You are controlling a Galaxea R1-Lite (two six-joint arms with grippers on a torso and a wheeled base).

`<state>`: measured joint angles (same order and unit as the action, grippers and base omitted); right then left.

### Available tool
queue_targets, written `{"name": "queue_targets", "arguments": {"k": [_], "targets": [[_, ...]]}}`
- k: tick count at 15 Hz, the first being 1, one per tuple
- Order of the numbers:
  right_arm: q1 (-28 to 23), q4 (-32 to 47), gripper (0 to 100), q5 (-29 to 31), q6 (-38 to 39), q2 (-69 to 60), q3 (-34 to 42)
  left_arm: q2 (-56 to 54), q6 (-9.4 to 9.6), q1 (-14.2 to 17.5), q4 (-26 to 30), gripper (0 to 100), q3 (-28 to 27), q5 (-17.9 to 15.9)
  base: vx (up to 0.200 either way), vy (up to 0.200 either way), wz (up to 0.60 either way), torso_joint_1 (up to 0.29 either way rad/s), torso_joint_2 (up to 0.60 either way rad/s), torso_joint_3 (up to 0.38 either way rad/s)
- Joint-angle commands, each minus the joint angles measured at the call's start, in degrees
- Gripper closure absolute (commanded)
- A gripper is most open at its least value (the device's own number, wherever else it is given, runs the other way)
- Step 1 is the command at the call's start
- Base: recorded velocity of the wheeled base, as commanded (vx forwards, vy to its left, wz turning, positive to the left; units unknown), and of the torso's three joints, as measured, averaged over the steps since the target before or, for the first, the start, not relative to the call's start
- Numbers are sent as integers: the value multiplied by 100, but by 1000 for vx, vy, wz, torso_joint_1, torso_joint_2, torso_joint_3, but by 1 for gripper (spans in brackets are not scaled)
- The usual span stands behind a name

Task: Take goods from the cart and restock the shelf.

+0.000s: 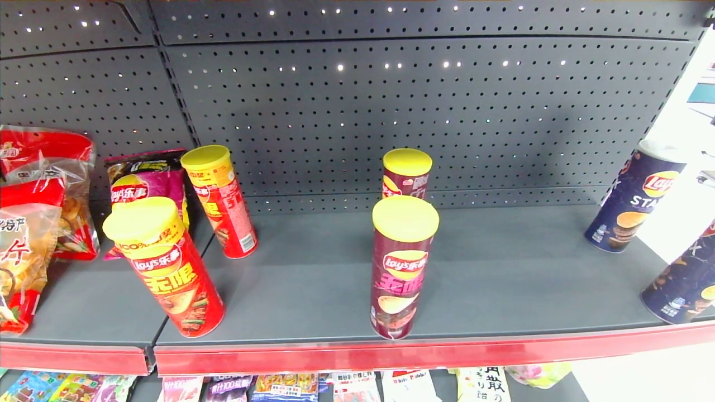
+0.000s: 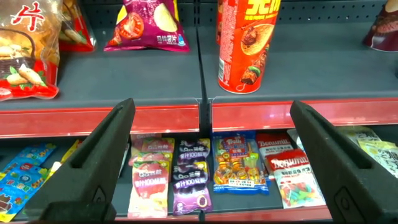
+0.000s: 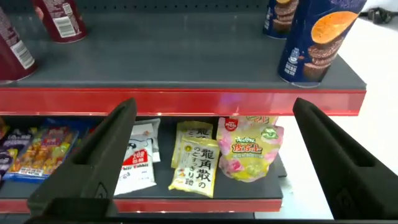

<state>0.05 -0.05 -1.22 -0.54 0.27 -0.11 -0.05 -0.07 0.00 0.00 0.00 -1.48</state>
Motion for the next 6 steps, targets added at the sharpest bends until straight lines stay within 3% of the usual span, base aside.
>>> {"name": "queue_targets", "arguments": {"k": [1,6], "targets": [[4,5,0,8,27,-27,11,5,-1,0,0,0,0,-2,0,0,0,0,0,0],[4,5,0,16,27,-27,11,5,-1,0,0,0,0,-2,0,0,0,0,0,0]]}}
